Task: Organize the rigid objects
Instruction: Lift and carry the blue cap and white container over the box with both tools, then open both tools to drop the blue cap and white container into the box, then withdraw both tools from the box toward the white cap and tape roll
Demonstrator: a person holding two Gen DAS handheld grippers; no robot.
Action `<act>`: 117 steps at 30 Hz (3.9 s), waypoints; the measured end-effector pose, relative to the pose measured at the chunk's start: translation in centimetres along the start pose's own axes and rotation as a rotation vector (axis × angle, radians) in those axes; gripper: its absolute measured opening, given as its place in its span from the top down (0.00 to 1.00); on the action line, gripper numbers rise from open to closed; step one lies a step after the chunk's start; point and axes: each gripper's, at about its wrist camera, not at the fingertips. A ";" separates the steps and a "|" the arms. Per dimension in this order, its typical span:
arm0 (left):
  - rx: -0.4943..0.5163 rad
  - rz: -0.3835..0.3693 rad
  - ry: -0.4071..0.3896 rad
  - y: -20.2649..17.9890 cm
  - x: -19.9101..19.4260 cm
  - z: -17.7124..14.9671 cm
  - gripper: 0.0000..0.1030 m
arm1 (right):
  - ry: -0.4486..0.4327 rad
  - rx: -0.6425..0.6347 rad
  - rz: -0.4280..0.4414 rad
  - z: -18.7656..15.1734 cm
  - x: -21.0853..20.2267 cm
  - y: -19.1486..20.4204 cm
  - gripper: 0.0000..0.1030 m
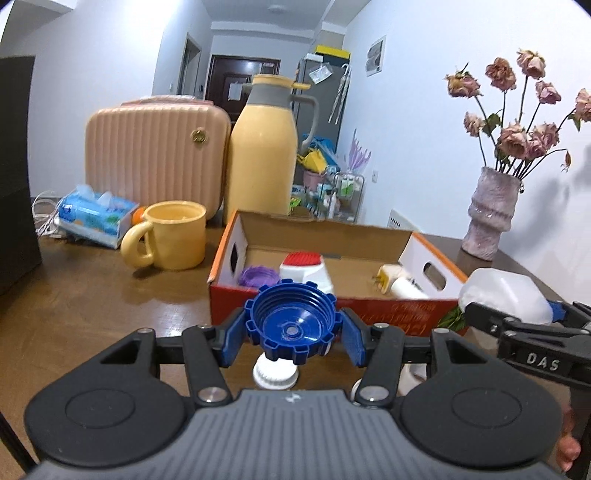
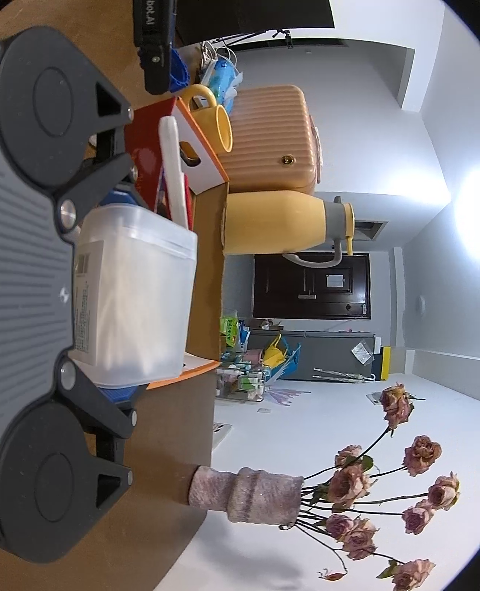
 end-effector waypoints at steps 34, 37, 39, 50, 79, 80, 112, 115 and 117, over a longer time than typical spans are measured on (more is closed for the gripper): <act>-0.010 0.018 -0.090 -5.6 7.2 5.7 0.47 | -0.004 0.067 -0.032 3.3 8.3 -1.9 0.19; -0.005 0.032 -0.081 -5.9 8.3 5.8 0.47 | -0.010 0.063 -0.033 3.6 9.0 -1.9 0.19; -0.006 0.036 -0.078 -6.0 9.0 5.9 0.47 | -0.007 0.054 -0.034 3.7 9.6 -1.9 0.19; -0.020 0.045 -0.041 -5.9 12.7 6.5 0.47 | 0.031 0.029 -0.038 3.9 12.0 -2.2 0.19; -0.046 0.104 -0.038 -4.3 14.2 6.7 0.00 | 0.090 0.022 -0.049 3.6 14.2 -2.9 0.00; -0.051 0.108 -0.038 -4.1 14.2 6.7 0.00 | 0.093 0.022 -0.051 3.6 14.2 -2.9 0.00; -0.029 0.136 -0.042 -3.9 13.5 6.4 0.00 | 0.068 0.004 -0.060 3.3 12.9 -2.4 0.00; -0.032 0.139 -0.045 -3.7 13.2 6.3 0.00 | 0.056 0.003 -0.065 3.2 12.4 -2.4 0.00; -0.035 0.140 -0.048 -3.5 12.9 6.2 0.00 | 0.049 0.003 -0.068 3.1 12.1 -2.3 0.00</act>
Point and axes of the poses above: each gripper's, at about its wrist camera, not at the fingertips, and x roughly the way its jaws point, y to its left, z to its top, and after that the axes turned 2 degrees about -z, right-handed
